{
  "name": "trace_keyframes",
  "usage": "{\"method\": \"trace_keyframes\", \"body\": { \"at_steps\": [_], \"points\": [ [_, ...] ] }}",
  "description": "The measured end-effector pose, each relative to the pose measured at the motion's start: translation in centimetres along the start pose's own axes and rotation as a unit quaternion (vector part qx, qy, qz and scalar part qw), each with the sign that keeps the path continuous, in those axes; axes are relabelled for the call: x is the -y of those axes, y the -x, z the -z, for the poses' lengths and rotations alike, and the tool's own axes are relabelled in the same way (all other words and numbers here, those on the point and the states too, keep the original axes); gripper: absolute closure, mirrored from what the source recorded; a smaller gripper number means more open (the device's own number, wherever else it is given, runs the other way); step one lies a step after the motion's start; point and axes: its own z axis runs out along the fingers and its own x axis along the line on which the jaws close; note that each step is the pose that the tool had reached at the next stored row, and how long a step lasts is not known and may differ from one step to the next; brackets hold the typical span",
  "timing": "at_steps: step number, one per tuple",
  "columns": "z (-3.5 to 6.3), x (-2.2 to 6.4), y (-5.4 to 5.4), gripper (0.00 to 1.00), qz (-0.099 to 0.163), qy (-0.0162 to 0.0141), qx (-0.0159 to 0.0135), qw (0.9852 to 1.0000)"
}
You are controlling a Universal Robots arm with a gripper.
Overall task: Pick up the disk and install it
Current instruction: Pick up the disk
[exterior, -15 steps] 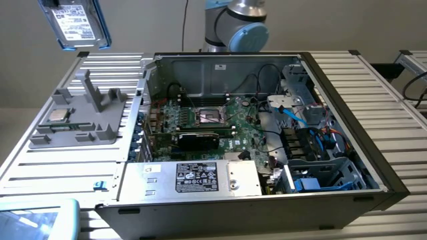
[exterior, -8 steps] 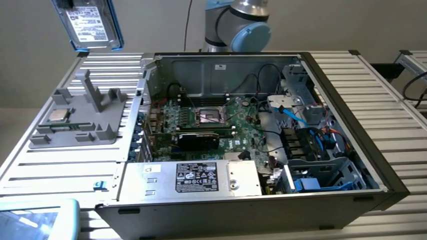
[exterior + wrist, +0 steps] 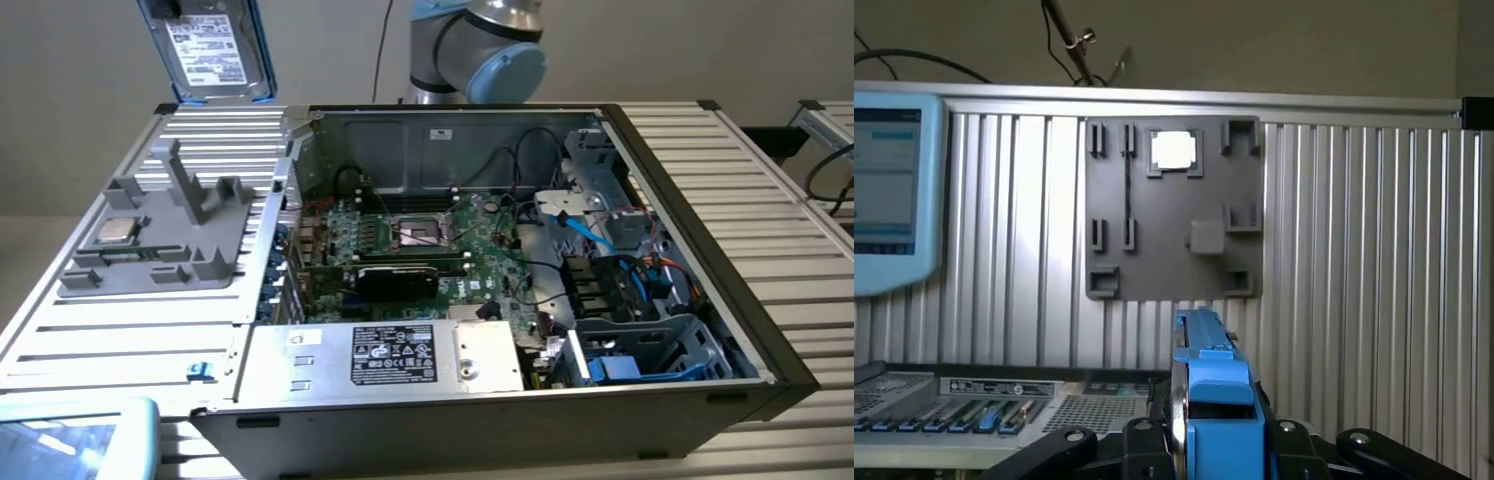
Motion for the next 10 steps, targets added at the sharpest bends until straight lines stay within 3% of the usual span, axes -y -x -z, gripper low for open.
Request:
{"method": "trace_keyframes", "body": {
  "at_steps": [10],
  "points": [
    [0.45, 3.12, -2.5, 0.63, 0.0, 0.0, 0.0, 1.0]
  ]
}}
